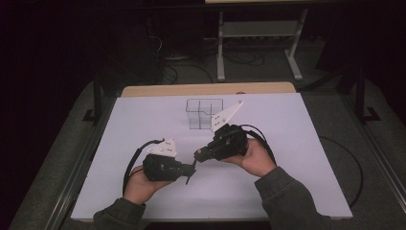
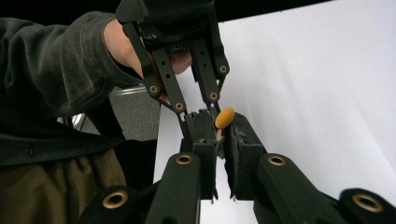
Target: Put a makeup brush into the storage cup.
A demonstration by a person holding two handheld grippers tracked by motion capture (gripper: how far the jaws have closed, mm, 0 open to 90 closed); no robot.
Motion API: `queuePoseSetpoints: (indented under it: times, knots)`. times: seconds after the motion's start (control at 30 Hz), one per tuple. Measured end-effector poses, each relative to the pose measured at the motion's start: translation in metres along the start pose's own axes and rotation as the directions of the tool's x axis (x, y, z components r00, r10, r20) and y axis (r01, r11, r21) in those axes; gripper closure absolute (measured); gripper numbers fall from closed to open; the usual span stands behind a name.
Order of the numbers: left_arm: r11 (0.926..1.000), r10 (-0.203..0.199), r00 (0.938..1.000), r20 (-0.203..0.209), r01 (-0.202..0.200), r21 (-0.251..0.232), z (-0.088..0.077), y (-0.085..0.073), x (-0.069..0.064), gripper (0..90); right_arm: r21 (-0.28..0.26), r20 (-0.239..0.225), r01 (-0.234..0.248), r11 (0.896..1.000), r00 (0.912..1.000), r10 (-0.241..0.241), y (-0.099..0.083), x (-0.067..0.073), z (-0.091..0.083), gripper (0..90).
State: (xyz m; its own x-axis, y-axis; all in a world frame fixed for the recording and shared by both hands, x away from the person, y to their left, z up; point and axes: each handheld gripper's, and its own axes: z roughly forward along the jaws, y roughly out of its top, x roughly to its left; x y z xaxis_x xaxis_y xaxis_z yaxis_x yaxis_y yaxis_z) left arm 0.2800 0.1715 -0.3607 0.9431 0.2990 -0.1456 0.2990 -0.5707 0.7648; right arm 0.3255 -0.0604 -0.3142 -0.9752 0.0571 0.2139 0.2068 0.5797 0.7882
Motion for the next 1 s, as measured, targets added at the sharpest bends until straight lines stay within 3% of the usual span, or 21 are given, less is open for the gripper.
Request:
queuePoseSetpoints:
  times: [0.1,0.3,0.83,1.0]
  knots:
    - [0.9999,-0.013,0.9998,-0.012,0.013,-0.011,-0.001,0.000,0.001,83.9,-0.030,0.002,-0.020,0.999,0.9998,0.020,-0.002,0.000,0.001,72.0]
    - [0.9987,-0.035,0.9992,-0.020,0.035,-0.039,-0.004,-0.003,0.003,83.9,-0.049,0.012,-0.029,0.998,0.9995,0.030,-0.006,0.000,0.007,69.2]
    - [0.9978,-0.036,0.9988,-0.032,0.034,-0.057,-0.006,-0.002,0.003,83.8,-0.119,0.010,-0.048,0.992,0.9987,0.049,-0.008,-0.002,0.016,81.9]
    - [0.9976,-0.042,0.9988,-0.026,0.041,-0.056,-0.005,-0.003,0.004,83.2,-0.111,0.005,-0.053,0.992,0.9985,0.054,-0.008,-0.003,0.018,82.7]
